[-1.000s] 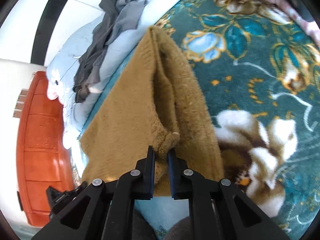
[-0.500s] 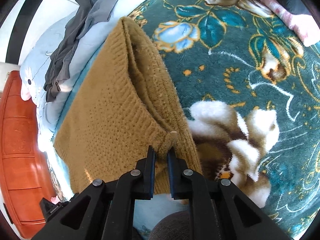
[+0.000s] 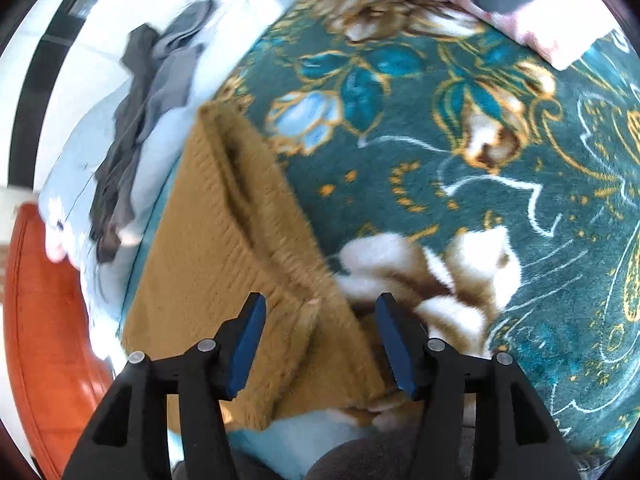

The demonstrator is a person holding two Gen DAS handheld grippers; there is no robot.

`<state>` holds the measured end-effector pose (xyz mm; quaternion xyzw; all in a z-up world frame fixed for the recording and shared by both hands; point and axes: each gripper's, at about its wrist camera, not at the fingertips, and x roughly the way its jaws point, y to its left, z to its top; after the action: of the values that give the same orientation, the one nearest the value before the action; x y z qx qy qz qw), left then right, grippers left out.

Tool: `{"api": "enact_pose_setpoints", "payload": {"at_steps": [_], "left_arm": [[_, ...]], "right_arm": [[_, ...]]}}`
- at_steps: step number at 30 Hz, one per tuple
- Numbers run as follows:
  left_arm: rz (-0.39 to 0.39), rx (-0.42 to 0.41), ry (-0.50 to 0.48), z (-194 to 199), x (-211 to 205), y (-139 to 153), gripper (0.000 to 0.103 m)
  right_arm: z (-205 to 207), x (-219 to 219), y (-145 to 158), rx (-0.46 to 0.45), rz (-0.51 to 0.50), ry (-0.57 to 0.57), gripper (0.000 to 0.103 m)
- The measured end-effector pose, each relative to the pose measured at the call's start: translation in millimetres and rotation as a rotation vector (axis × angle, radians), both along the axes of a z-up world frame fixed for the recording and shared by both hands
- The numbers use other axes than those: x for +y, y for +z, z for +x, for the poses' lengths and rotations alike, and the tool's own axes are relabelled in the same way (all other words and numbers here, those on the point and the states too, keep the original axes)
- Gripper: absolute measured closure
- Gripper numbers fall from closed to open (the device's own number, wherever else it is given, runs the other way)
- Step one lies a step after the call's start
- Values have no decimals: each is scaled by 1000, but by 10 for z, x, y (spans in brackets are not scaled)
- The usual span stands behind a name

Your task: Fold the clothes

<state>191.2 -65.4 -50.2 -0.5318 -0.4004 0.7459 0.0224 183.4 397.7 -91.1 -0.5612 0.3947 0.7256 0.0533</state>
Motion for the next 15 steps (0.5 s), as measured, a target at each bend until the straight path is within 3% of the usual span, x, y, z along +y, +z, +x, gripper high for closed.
{"api": "enact_pose_setpoints", "payload": {"at_steps": [3,8,15], "left_arm": [[13,-20,-88,-210,352,5,68],[-13,-123,-221,-534,1005,-160,67],[-111,-271,-390,-601,1664,-512,67]], "right_arm": [[-123,-69,-84,-13,-45,53,44],[-269,-227,-71,-15,23,134,44],[-264,-139,-165,-23,-46,114,48]]}}
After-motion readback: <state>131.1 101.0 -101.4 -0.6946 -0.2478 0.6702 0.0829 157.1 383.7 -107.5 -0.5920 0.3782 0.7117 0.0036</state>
